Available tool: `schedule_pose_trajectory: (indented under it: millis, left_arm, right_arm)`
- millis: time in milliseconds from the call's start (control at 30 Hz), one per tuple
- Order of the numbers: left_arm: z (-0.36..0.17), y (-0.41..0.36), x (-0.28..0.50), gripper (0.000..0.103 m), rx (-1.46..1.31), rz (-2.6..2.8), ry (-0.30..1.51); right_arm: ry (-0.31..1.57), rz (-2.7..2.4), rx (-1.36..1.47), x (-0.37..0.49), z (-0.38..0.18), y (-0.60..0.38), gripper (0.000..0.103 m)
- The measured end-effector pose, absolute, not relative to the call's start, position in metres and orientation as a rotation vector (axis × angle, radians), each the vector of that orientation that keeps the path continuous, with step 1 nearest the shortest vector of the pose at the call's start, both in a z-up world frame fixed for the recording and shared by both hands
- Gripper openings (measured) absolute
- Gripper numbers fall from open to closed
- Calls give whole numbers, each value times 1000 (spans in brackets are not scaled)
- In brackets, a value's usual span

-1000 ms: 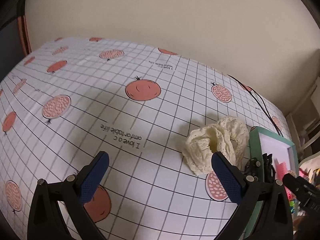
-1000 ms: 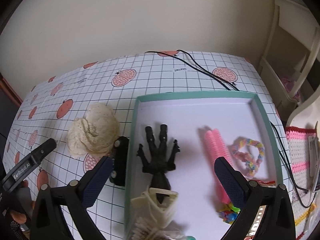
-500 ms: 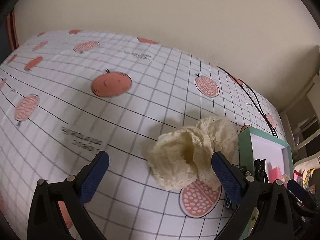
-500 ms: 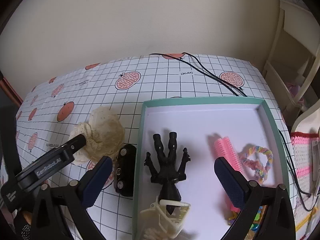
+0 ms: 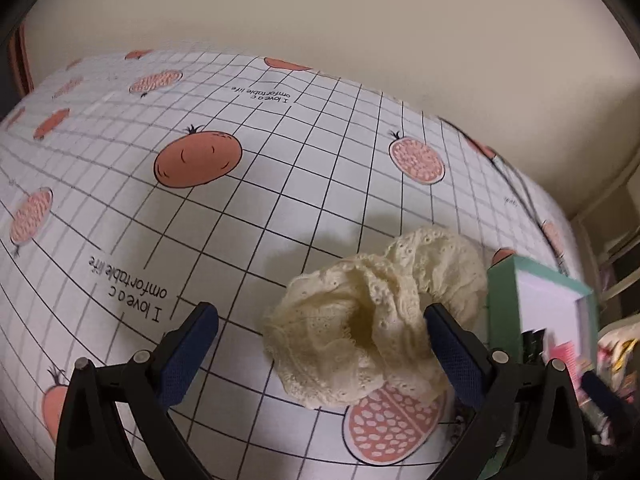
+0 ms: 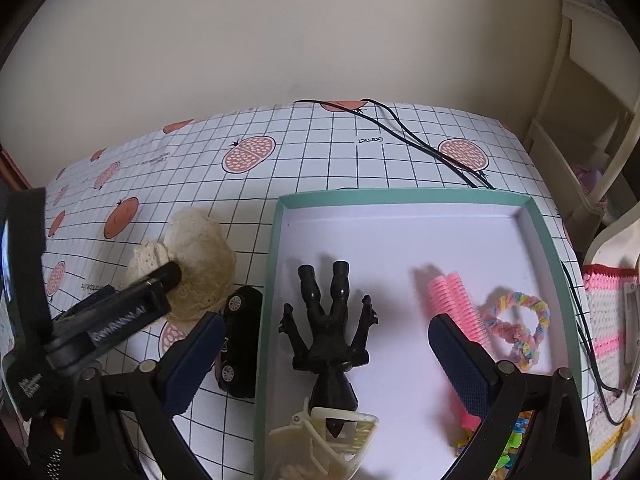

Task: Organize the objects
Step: 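Grasp the black toy car with the right tool while the left tool grasps the cream lace scrunchie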

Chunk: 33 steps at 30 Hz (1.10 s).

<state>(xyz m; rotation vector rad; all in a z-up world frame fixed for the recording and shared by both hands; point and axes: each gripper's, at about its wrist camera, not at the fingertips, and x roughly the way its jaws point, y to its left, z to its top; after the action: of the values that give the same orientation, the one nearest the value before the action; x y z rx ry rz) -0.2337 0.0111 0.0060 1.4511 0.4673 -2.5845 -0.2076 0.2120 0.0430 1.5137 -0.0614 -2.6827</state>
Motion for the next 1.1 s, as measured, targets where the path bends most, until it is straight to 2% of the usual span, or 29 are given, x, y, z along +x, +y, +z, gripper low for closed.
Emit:
schedule_pose_trajectory:
  millis: [200,833,967,1100]
  left_arm:
    - [3,12,-231,102,1453,-2536,352]
    - [5,-24,-214,102,1597,-2436,324]
    - [5,-29,-215,102,1645,-2421,319]
    - [5,-36,-217,102,1679,-2407,329]
  right_arm:
    - [-41,-2671,1506,-206,44,207,103]
    - [-57,-2544,1401,-201,50,175,102]
    - [-77,-2512,1379,-200,51,167,94]
    - [-86,-2490,1401,-201,46,162,80]
